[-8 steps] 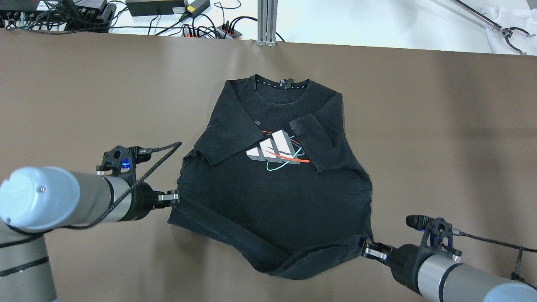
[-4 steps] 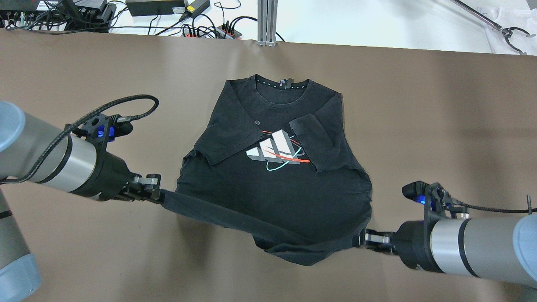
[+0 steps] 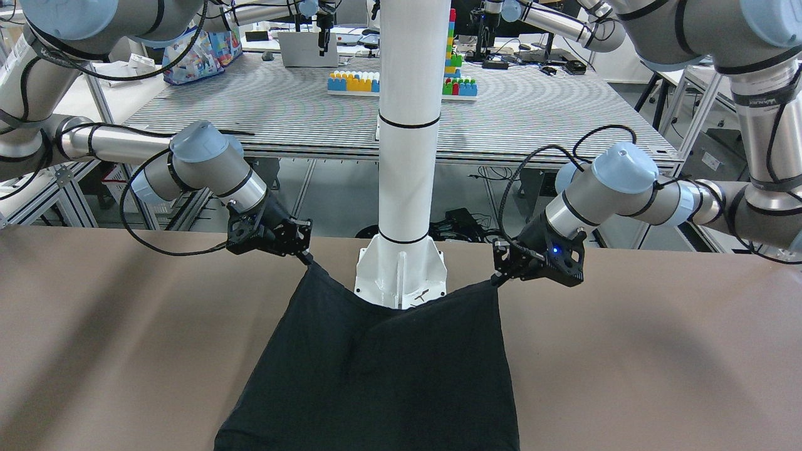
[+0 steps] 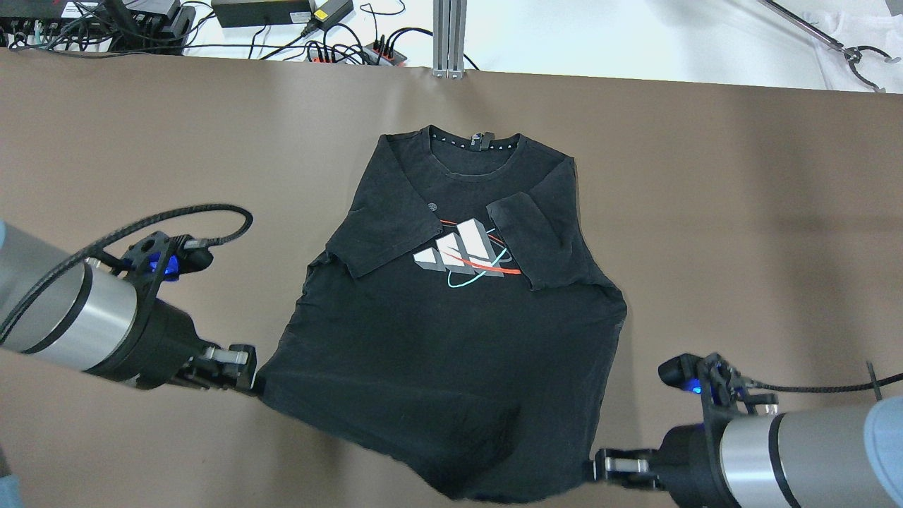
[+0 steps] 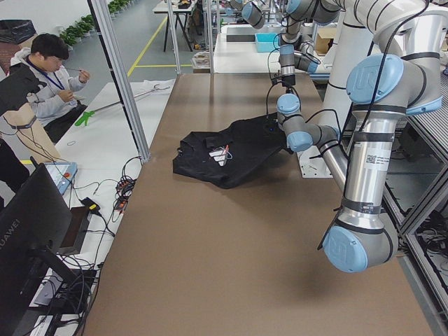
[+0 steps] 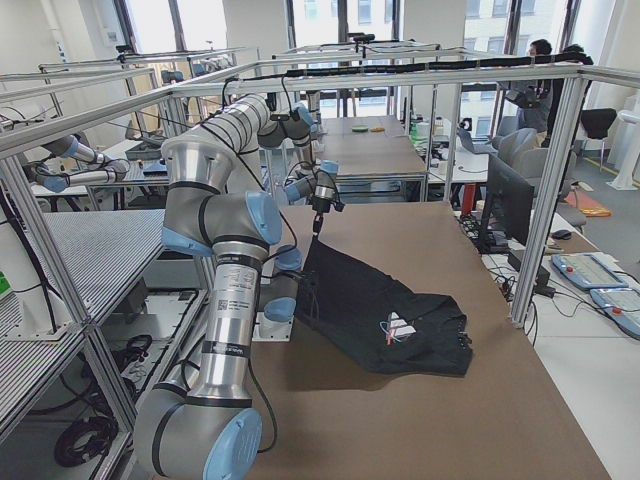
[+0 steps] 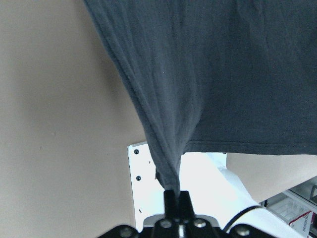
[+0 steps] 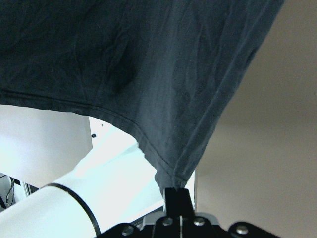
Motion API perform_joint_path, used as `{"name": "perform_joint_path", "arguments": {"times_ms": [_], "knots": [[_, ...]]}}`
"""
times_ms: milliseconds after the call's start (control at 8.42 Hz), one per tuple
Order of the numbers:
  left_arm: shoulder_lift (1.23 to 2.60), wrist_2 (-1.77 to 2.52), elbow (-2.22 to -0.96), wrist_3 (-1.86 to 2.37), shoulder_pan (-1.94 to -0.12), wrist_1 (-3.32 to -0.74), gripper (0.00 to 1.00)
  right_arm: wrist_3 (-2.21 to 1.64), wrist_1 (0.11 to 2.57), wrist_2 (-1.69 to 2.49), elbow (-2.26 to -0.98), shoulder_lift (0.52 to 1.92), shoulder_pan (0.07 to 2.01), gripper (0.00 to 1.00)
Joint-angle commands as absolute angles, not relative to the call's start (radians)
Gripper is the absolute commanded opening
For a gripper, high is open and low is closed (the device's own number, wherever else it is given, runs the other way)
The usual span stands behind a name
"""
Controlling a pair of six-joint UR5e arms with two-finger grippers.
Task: Fold clothes
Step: 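Lift the hem corners with both grippers and carry them away from the robot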
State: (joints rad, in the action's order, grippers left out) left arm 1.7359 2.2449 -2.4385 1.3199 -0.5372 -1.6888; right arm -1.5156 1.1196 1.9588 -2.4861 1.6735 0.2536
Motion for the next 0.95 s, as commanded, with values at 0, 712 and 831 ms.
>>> {"name": "perform_joint_path", "arguments": {"times_ms": [0,712,831], "knots": [[1.657,2.249,-2.519,1.321,-0.508,-1.687,0.00,-1.516,1.120,1.962,-2.554,1.743,0.213,0.00],[1.897,2.087,-2.229,1.319,-0.725,-1.686,0.00,-1.514,1.146,1.937,-2.435,1.724,0.467,0.00],[1.926,2.048,-2.180,1.322,-0.757,-1.686,0.00,-1.514,1.147,1.937,-2.392,1.701,0.539,0.00]]}}
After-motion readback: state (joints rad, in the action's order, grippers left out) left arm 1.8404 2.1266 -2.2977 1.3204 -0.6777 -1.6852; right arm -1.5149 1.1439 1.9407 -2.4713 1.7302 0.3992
